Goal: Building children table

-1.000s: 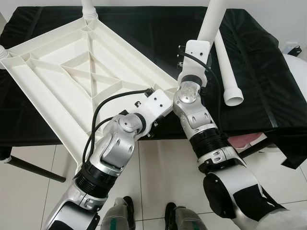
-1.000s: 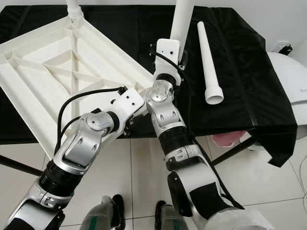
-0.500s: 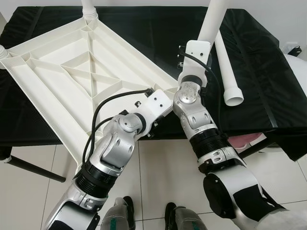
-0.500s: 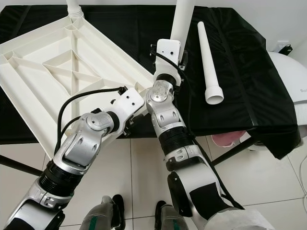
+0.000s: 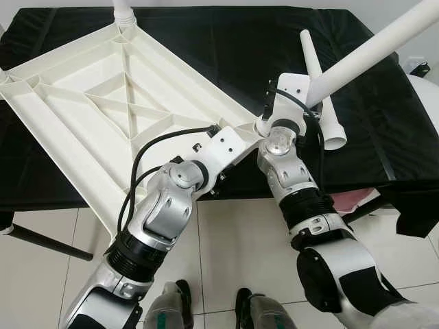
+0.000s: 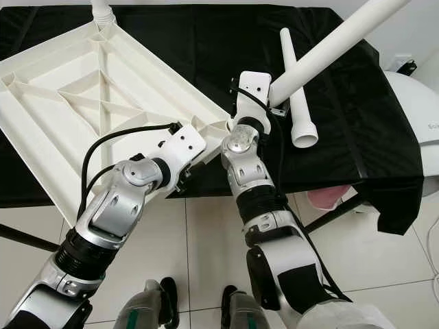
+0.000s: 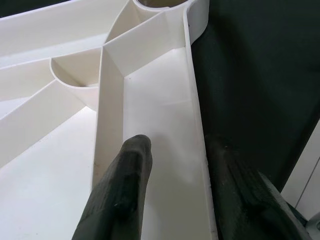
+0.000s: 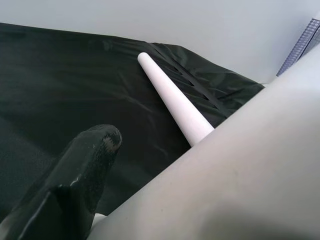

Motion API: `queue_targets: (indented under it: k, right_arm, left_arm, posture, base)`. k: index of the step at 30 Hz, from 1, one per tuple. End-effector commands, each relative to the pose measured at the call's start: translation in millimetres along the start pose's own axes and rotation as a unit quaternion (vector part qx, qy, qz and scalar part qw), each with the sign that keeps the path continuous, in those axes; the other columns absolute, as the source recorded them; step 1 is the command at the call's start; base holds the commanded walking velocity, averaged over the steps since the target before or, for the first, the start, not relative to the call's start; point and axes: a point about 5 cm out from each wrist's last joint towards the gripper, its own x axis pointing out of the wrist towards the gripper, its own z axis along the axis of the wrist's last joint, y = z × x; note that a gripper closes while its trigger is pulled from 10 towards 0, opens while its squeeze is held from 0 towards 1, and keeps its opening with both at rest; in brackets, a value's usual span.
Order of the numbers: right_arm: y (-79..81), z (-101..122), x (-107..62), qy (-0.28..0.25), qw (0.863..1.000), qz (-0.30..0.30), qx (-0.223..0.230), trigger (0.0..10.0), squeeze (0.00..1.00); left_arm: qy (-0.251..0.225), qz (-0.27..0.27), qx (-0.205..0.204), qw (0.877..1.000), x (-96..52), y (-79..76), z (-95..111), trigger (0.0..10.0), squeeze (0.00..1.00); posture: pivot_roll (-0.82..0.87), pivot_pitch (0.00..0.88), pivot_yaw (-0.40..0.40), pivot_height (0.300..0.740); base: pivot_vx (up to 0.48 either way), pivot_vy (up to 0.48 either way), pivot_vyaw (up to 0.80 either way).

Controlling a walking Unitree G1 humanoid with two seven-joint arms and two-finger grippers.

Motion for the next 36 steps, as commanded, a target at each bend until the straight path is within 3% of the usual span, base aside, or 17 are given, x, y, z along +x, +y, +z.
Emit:
queue_targets:
  k: [1,10,11,12,14,15,17,18,19,20,21,34,35,36]
  right_arm:
    - [-14.7,-34,-0.2,0.065,0.997,-0.027,-0.038,10.0,0.0]
    - [-12.9,-31,1.4,0.056,0.997,-0.021,-0.042,10.0,0.0]
    - [-12.3,-30,1.7,0.05,0.998,-0.019,-0.044,4.1,0.0]
    - [-12.0,-29,1.7,0.045,0.998,-0.018,-0.045,2.2,0.0]
    - [-11.6,-28,1.6,0.044,0.998,-0.017,-0.044,2.2,0.0]
    - [-11.2,-27,1.6,0.04,0.998,-0.016,-0.045,0.0,0.0]
    - [-11.1,-26,1.6,0.038,0.998,-0.016,-0.046,0.0,0.0]
    - [-10.4,-26,1.7,0.037,0.998,-0.013,-0.045,1.0,0.0]
    - [-10.4,-26,1.7,0.037,0.998,-0.013,-0.045,1.0,0.0]
    - [-9.6,-25,1.8,0.037,0.998,-0.011,-0.043,9.3,0.0]
    - [-8.8,-25,1.8,0.039,0.998,-0.007,-0.041,10.0,0.0]
    - [-6.9,-25,1.4,0.034,0.999,0.001,-0.039,10.0,0.0]
    - [-6.6,-24,1.4,0.032,0.999,0.003,-0.039,0.0,0.0]
    - [-6.4,-24,1.5,0.03,0.999,0.004,-0.039,2.4,0.0]
  left_arm:
    - [0.008,0.043,0.004,0.999,-0.8,7.0,-2,10.0,0.0]
    - [0.007,0.045,0.004,0.999,-1.0,7.8,-2,10.0,0.0]
    - [0.007,0.046,0.004,0.999,-1.3,8.4,-1,10.0,0.0]
    - [0.007,0.046,0.005,0.999,-1.6,8.7,-1,10.0,0.0]
    - [0.006,0.047,0.006,0.999,-2.3,9.5,-1,10.0,0.0]
    - [0.006,0.048,0.009,0.999,-3.2,11.0,-2,10.0,0.0]
    - [0.006,0.048,0.011,0.999,-3.8,12.0,-2,10.0,0.0]
    - [0.007,0.049,0.014,0.999,-4.5,13.9,-3,10.0,0.0]
    - [0.007,0.049,0.014,0.999,-4.5,13.9,-3,10.0,0.0]
    - [0.008,0.05,0.018,0.999,-5.2,15.6,-4,10.0,0.0]
    - [0.009,0.051,0.023,0.998,-5.8,17.2,-5,10.0,0.0]
    - [0.013,0.054,0.032,0.998,-6.9,19.9,-9,10.0,0.0]
    - [0.013,0.054,0.032,0.998,-6.8,19.8,-9,10.0,0.0]
    - [0.013,0.055,0.031,0.998,-6.6,19.8,-9,10.0,0.0]
  posture:
    - [-0.07,0.228,-0.019,0.74]
    - [-0.07,0.226,-0.02,0.74]
    - [-0.07,0.226,-0.021,0.74]
    - [-0.07,0.226,-0.021,0.74]
    - [-0.07,0.226,-0.021,0.74]
    - [-0.07,0.226,-0.021,0.74]
    - [-0.07,0.226,-0.021,0.74]
    - [-0.07,0.224,-0.019,0.74]
    - [-0.07,0.224,-0.019,0.74]
    - [-0.07,0.224,-0.019,0.74]
    - [-0.07,0.223,-0.019,0.74]
    - [-0.07,0.214,-0.021,0.74]
    - [-0.07,0.214,-0.021,0.74]
    - [-0.07,0.212,-0.023,0.74]
  base:
    - [0.0,0.0,0.0]
    - [0.0,0.0,0.0]
    - [0.0,0.0,0.0]
    - [0.0,0.0,0.0]
    - [0.0,0.0,0.0]
    - [0.0,0.0,0.0]
    - [0.0,0.0,0.0]
    - [0.0,0.0,0.0]
    - [0.0,0.0,0.0]
    - [0.0,0.0,0.0]
    - [0.0,0.0,0.0]
    - [0.0,0.0,0.0]
    - [0.0,0.0,0.0]
    - [0.0,0.0,0.0]
